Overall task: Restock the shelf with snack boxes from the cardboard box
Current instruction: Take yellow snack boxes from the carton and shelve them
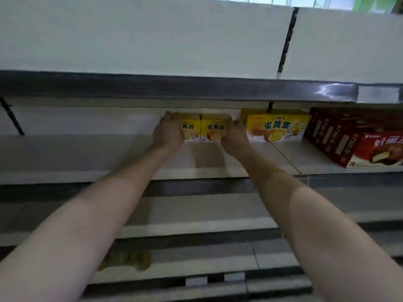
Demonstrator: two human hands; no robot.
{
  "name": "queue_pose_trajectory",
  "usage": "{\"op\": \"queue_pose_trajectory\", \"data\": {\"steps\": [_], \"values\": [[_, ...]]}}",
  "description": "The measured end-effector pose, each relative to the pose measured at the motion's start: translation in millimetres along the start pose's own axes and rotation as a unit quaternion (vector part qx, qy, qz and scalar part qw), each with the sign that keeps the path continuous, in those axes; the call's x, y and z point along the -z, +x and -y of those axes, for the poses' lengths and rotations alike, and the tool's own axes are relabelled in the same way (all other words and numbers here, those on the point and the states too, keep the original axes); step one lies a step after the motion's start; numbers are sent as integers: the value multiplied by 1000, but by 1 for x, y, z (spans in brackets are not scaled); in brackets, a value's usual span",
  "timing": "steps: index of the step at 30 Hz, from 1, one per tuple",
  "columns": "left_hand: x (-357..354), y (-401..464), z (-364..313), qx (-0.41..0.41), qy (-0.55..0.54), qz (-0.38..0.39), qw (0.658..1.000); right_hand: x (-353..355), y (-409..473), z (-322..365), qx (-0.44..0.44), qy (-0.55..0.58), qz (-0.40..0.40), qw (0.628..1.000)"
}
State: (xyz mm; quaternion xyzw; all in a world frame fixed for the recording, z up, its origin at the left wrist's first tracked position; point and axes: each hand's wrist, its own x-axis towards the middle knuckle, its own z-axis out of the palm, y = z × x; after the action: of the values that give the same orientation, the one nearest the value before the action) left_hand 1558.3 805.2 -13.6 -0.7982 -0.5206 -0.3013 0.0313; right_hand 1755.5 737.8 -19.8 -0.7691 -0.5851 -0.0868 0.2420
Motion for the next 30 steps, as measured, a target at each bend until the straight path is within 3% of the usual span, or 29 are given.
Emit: {"op": "queue_pose_trajectory", "data": {"steps": [5,11,18,23,30], "values": [[3,-2,15,60,-116,82,988,-1,-7,8,-63,41,78,994],[-3,-2,14,56,-153,120,979,-7,-4,17,-68,109,80,988],[-13,0,8,48,-130,71,988,-10,11,10,-102,186,65,975],[-12,4,4,44,-98,33,994,-18,13,22,-100,166,50,980],[-12,6,7,20,-47,38,998,-22,6,31,-109,102,23,988]]}}
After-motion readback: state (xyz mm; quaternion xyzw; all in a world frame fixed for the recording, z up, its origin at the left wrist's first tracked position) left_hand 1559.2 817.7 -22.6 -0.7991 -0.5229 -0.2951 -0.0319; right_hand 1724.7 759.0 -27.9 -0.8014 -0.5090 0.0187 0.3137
